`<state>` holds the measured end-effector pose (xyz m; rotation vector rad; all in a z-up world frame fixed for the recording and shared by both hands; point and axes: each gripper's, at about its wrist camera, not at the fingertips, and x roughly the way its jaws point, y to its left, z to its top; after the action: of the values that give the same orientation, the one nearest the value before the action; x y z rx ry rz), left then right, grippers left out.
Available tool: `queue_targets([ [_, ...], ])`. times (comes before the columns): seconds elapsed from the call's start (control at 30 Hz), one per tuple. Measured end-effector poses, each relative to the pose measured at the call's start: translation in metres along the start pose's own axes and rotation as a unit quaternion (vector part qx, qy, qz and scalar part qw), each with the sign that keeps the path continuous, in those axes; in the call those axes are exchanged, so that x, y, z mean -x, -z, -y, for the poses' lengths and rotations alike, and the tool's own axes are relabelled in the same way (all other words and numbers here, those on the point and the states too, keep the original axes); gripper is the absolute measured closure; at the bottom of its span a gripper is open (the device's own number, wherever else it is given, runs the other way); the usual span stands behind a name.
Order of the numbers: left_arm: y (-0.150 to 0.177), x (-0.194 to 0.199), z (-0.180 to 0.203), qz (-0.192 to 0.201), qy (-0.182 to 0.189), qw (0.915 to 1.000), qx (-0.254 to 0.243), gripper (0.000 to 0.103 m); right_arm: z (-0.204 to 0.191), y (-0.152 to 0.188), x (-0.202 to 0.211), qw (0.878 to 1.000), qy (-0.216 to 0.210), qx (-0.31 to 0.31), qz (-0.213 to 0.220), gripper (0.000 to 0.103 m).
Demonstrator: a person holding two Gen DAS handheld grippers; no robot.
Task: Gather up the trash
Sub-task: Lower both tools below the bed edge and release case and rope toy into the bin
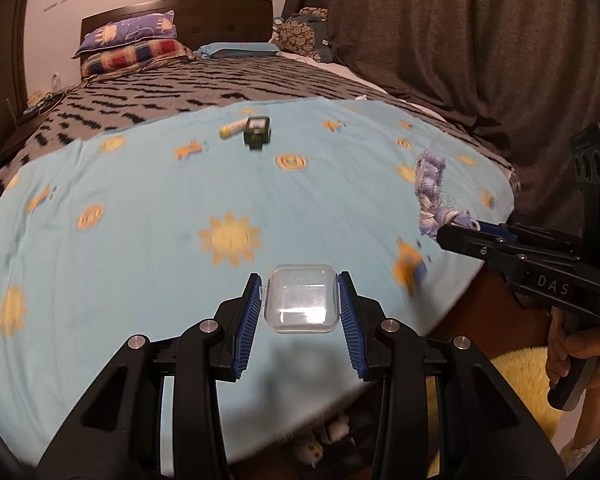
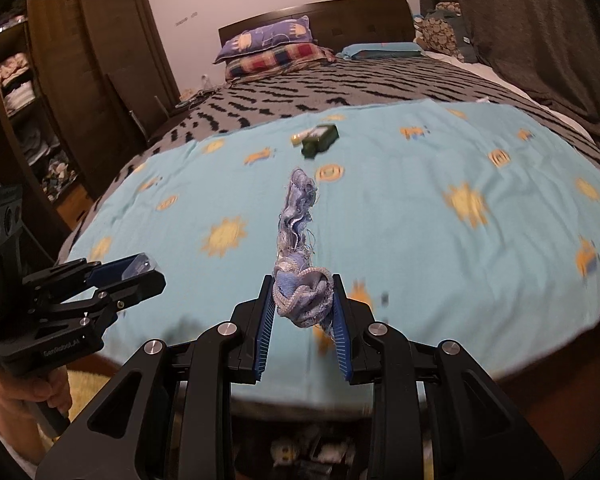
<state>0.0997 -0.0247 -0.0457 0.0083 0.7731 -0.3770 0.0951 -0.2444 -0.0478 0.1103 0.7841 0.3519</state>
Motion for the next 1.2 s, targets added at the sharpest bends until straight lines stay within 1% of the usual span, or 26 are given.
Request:
queue_targets([
  [0.17, 0.048, 0.014, 0.017, -0.011, -0.005, 0.9999, 0.004, 0.066, -0.006, 0.041, 0.016, 1.0, 0.019, 0.003, -0.007, 0.075],
  [0.27, 0.072, 0.014, 0.023, -0.02, -0.011, 0.9997, 0.006, 0.066, -0.006, 0.069, 0.017, 0.999, 0.024, -0.004, -0.021, 0.075],
  [0.43, 0.115, 0.0, 0.028, -0.059, -0.01, 0.9982, 0.012, 0.066, 0.0, 0.119, 0.0, 0.997, 0.026, -0.017, -0.069, 0.075],
  [0.47, 0.126, -0.005, 0.028, -0.071, -0.011, 0.9973, 0.014, 0.066, 0.001, 0.125, -0.003, 0.997, 0.029, -0.017, -0.075, 0.075],
  [0.6, 0.152, -0.022, 0.028, -0.099, -0.016, 0.9948, 0.019, 0.066, 0.005, 0.153, -0.016, 0.994, 0.034, -0.03, -0.1, 0.075],
  [0.8, 0.185, -0.054, 0.028, -0.144, -0.008, 0.9889, 0.035, 0.066, 0.008, 0.183, -0.034, 0.989, 0.022, -0.054, -0.135, 0.075],
  [0.97, 0.205, -0.081, 0.028, -0.186, -0.001, 0.9819, 0.037, 0.066, 0.009, 0.202, -0.055, 0.984, 0.031, -0.057, -0.167, 0.075],
  [1.2, 0.228, -0.118, 0.024, -0.237, 0.001, 0.9707, 0.039, 0.066, 0.022, 0.224, -0.091, 0.972, 0.041, -0.081, -0.216, 0.075],
])
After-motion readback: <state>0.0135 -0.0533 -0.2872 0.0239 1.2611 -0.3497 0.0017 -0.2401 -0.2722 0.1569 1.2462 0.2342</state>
